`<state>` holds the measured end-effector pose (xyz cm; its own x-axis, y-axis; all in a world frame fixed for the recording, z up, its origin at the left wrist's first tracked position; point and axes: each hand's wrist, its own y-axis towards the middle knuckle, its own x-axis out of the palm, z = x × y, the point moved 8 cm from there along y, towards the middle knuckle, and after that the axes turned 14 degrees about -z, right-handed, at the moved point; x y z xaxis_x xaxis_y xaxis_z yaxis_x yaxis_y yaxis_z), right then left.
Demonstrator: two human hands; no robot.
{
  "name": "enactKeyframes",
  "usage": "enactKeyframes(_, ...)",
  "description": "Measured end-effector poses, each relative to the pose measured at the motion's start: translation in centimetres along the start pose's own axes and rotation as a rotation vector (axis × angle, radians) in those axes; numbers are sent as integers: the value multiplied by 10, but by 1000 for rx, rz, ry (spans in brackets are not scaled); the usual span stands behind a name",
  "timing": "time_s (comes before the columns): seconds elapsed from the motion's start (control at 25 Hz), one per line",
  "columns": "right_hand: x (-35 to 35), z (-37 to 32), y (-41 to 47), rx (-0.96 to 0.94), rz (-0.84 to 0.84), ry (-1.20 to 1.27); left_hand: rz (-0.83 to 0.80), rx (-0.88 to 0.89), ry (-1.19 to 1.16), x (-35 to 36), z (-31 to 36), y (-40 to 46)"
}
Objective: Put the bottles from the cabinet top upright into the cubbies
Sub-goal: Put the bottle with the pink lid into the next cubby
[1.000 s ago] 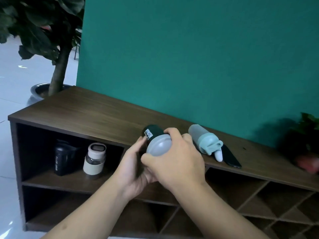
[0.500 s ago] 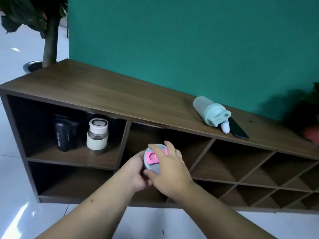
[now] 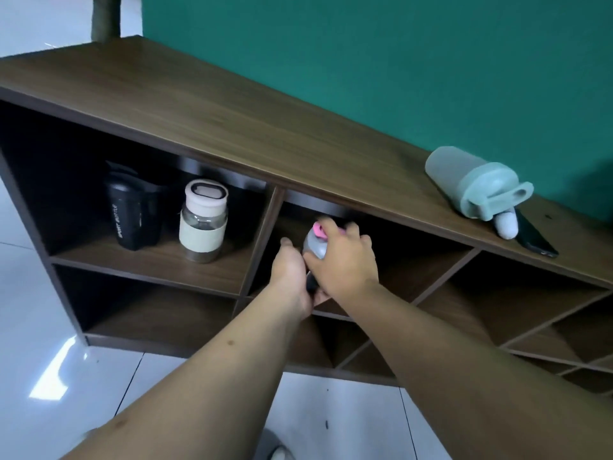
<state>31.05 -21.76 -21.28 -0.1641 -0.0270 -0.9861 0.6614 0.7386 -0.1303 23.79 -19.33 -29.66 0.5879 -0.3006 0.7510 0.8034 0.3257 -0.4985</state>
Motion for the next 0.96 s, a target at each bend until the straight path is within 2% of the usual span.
enactKeyframes(0.32, 9, 3, 34, 17, 66, 253, 3, 130, -175, -9, 6, 8)
enactKeyframes(0.48, 13, 4, 41, 11, 69, 262, -24, 152, -201, -11, 9, 17)
enactKeyframes(0.76, 12, 3, 44, 40, 53, 149, -51, 121, -147, -10, 11, 26)
enactKeyframes(0.88, 6, -2, 27, 71, 112, -43, -4, 78, -93, -5, 7, 12)
enactKeyframes(0.96, -4, -9, 4, 21, 155, -148, 14, 83, -89, 0, 2, -2)
